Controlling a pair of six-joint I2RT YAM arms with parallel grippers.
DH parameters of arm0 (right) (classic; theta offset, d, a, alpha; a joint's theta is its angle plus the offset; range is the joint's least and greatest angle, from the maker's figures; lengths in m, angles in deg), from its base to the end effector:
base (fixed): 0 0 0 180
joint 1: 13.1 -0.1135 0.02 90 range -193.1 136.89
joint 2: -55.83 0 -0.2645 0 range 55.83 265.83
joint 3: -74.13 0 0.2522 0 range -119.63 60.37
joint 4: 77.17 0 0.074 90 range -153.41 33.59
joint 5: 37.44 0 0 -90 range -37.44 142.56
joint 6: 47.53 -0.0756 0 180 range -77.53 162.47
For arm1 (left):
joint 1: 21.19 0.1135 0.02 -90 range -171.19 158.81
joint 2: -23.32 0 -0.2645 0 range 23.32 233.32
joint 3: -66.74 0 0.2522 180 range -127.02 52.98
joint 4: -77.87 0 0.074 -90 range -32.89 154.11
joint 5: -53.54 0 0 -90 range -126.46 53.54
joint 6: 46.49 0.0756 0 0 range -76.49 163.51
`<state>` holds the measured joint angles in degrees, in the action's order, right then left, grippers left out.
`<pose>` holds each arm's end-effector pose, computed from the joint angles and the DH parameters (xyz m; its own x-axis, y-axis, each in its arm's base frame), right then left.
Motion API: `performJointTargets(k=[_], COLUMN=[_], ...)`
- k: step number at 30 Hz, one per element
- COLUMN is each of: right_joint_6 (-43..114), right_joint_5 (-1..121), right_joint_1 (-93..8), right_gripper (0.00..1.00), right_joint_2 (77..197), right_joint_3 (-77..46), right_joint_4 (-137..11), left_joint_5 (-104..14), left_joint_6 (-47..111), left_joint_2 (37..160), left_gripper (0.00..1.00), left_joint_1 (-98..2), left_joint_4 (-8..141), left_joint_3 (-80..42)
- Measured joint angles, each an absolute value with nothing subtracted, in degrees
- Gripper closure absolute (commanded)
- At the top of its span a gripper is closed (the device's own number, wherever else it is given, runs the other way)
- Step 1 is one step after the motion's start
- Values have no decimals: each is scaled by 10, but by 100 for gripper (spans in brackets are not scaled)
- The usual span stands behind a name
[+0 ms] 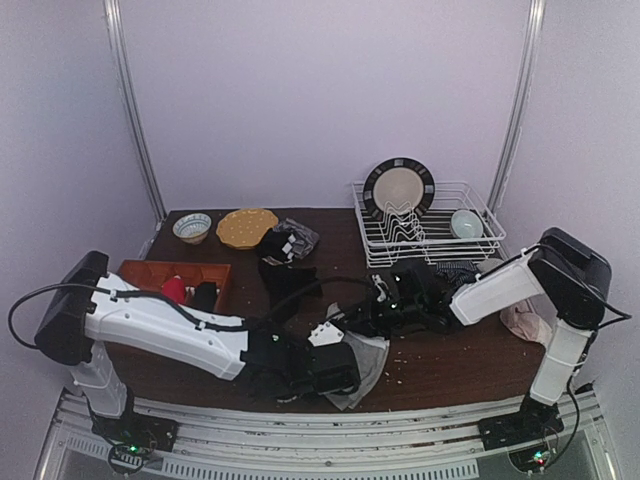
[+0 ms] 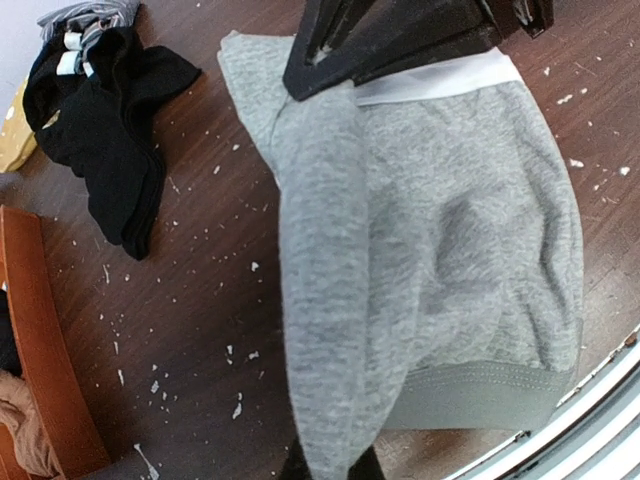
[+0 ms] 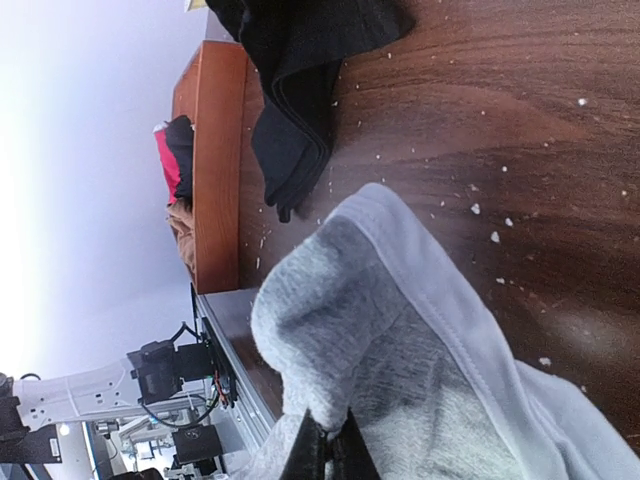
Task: Roll the underwear
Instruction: Fold the underwear at the center of the board.
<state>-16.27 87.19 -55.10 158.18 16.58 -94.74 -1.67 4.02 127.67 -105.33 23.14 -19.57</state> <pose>0.2511 0.2839 0.1318 -0.9681 0.0748 -0.2391 -0.1899 0.4036 0.8950 0.0802 -0.3594 0.1617 -0.5838 0.5730 -0.5752 0.5551 0.7987 0.2322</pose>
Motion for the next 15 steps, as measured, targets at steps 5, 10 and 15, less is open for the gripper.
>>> performJointTargets(k=[5,10,15], right_joint_6=[-172,-196,-205], right_joint_5=[890,903,904], right_joint_1=[-528,-510,-508], right_gripper=[100,100,100], right_joint_2=[1577,1592,1592], right_joint_3=[248,307,329], right_joint_4=[-1066,-1178,-1232], left_joint_5=[1,3,-1], left_joint_6=[53,59,59], left_joint_2=[1327,1361,1377], left_gripper=[100,100,100], left_joint_1=[-1070,-1072,-1070], left_joint_4=[195,175,159], left_joint_3=[-244,-268,-279])
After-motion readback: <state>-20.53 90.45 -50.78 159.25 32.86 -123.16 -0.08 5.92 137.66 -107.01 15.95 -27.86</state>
